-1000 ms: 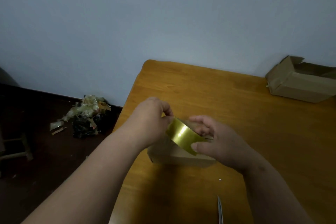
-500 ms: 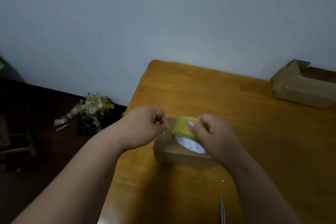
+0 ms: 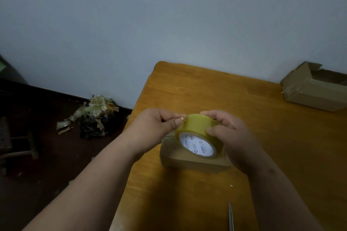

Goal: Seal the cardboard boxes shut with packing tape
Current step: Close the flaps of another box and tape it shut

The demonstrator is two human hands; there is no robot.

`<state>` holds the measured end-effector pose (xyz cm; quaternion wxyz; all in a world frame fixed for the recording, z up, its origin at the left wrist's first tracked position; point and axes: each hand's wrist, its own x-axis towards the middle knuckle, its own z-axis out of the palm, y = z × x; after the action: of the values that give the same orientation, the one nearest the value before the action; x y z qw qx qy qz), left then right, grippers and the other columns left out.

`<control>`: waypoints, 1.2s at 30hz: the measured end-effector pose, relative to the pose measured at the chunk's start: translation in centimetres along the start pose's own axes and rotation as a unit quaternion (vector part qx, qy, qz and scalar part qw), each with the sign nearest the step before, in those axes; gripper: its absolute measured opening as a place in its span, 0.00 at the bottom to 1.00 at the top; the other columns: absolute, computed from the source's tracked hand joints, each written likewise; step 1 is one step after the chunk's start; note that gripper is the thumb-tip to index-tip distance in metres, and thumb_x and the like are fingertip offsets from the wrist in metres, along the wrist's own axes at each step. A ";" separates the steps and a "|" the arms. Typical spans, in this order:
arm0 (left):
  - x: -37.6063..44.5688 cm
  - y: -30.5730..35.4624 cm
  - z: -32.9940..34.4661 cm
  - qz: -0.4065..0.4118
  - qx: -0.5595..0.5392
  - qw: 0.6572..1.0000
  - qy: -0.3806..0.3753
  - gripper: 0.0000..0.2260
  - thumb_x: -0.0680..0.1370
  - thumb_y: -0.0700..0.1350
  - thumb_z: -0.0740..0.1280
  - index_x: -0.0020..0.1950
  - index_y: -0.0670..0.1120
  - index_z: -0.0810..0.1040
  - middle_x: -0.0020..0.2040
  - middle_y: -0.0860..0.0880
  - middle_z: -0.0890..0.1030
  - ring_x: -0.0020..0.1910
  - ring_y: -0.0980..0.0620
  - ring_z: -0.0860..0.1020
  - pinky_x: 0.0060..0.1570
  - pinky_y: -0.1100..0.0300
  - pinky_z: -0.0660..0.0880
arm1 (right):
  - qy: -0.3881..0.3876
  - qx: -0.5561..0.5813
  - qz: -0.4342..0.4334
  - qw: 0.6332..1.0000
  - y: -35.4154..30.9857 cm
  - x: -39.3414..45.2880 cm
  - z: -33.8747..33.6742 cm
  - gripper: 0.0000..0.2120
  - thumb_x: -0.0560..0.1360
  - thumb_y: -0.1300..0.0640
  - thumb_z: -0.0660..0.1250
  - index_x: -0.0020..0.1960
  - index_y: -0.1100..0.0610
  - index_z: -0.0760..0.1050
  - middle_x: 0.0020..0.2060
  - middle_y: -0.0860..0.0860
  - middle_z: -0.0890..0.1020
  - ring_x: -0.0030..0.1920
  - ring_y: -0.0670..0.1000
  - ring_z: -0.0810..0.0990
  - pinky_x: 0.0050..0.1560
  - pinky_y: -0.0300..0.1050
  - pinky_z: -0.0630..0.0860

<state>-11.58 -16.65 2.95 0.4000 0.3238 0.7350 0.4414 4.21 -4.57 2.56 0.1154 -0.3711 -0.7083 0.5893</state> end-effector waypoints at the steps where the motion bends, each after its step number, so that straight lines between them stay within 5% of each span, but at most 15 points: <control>1: -0.1 -0.1 -0.1 -0.004 -0.037 0.999 0.001 0.08 0.80 0.45 0.67 0.53 0.54 0.85 0.45 0.55 0.85 0.31 0.66 0.76 0.31 0.70 0.70 | -0.014 0.003 -0.007 1.000 0.1 -0.1 -0.3 0.17 0.66 0.52 0.66 0.55 0.47 0.80 0.49 0.47 0.85 0.49 0.49 0.83 0.54 0.56 0.80; 8: -0.3 -1.2 0.4 0.025 -0.096 0.995 0.022 0.08 0.80 0.43 0.66 0.47 0.49 0.85 0.48 0.51 0.85 0.50 0.58 0.81 0.48 0.66 0.75 | 0.044 -0.166 -0.078 0.982 0.0 0.0 0.0 0.13 0.74 0.55 0.72 0.58 0.50 0.80 0.44 0.43 0.82 0.42 0.41 0.80 0.38 0.32 0.74; 12: -0.3 -1.5 0.7 0.019 -0.105 0.993 0.059 0.09 0.80 0.44 0.67 0.43 0.53 0.84 0.54 0.48 0.79 0.50 0.59 0.78 0.48 0.65 0.71 | 0.086 -0.202 -0.058 0.974 0.1 0.4 0.8 0.14 0.73 0.48 0.73 0.56 0.51 0.80 0.45 0.45 0.81 0.45 0.45 0.79 0.45 0.44 0.77; 15: -0.2 -1.6 0.4 -0.001 -0.176 0.983 0.052 0.08 0.77 0.49 0.69 0.39 0.52 0.83 0.59 0.45 0.76 0.58 0.47 0.77 0.57 0.55 0.75 | 0.072 -0.291 -0.071 0.951 -0.5 0.4 0.8 0.14 0.72 0.40 0.69 0.43 0.51 0.78 0.38 0.46 0.78 0.39 0.47 0.76 0.39 0.46 0.73; 17: -0.2 -1.4 0.2 -0.012 -0.243 0.970 0.028 0.08 0.76 0.48 0.71 0.38 0.48 0.79 0.52 0.45 0.78 0.54 0.47 0.78 0.63 0.49 0.75 | 0.056 -0.302 -0.080 0.948 -0.7 0.3 0.7 0.18 0.71 0.36 0.67 0.40 0.52 0.74 0.36 0.48 0.77 0.37 0.48 0.75 0.36 0.46 0.70; 21: 0.2 -0.8 -0.7 -0.029 -0.345 0.937 0.032 0.07 0.72 0.44 0.70 0.39 0.44 0.73 0.46 0.43 0.78 0.50 0.46 0.79 0.56 0.47 0.78 | -0.061 -0.153 -0.043 0.985 -1.1 0.1 -0.6 0.23 0.65 0.35 0.74 0.41 0.53 0.76 0.32 0.49 0.80 0.33 0.42 0.77 0.34 0.38 0.71; 25: 0.3 -1.3 -1.1 -0.053 -0.351 0.932 0.075 0.09 0.78 0.39 0.66 0.38 0.44 0.73 0.41 0.42 0.79 0.43 0.48 0.81 0.47 0.51 0.80 | -0.166 0.041 -0.035 0.985 -0.1 0.2 -1.7 0.23 0.60 0.43 0.74 0.47 0.56 0.77 0.39 0.53 0.83 0.40 0.52 0.81 0.40 0.45 0.75; 29: 0.1 -1.8 -0.6 -0.047 -0.360 0.921 0.139 0.11 0.80 0.36 0.64 0.38 0.42 0.70 0.32 0.46 0.76 0.33 0.53 0.80 0.40 0.57 0.83 | -0.060 -0.109 -0.086 0.989 -0.1 0.4 -1.5 0.20 0.63 0.38 0.73 0.44 0.52 0.78 0.38 0.54 0.83 0.39 0.56 0.82 0.36 0.49 0.76; 33: 0.3 -2.4 -1.1 -0.040 -0.368 0.917 0.149 0.11 0.80 0.35 0.63 0.38 0.41 0.70 0.30 0.47 0.77 0.33 0.53 0.79 0.39 0.59 0.81 | 0.070 -0.284 -0.091 0.952 -0.1 0.4 -0.9 0.16 0.66 0.39 0.75 0.41 0.50 0.77 0.34 0.48 0.80 0.36 0.51 0.79 0.34 0.48 0.75; 36: 0.6 -3.7 -1.4 -0.078 -0.390 0.904 0.156 0.09 0.79 0.35 0.65 0.39 0.40 0.71 0.31 0.45 0.77 0.32 0.52 0.80 0.36 0.59 0.81 | 0.054 -0.321 -0.096 0.941 -0.2 0.6 -1.0 0.24 0.63 0.30 0.70 0.38 0.52 0.78 0.30 0.50 0.79 0.32 0.49 0.78 0.31 0.48 0.74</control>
<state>-13.51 -18.19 -0.14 0.4075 0.0105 0.5800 0.7053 4.30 -3.48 2.84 0.0840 -0.3502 -0.8849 0.2955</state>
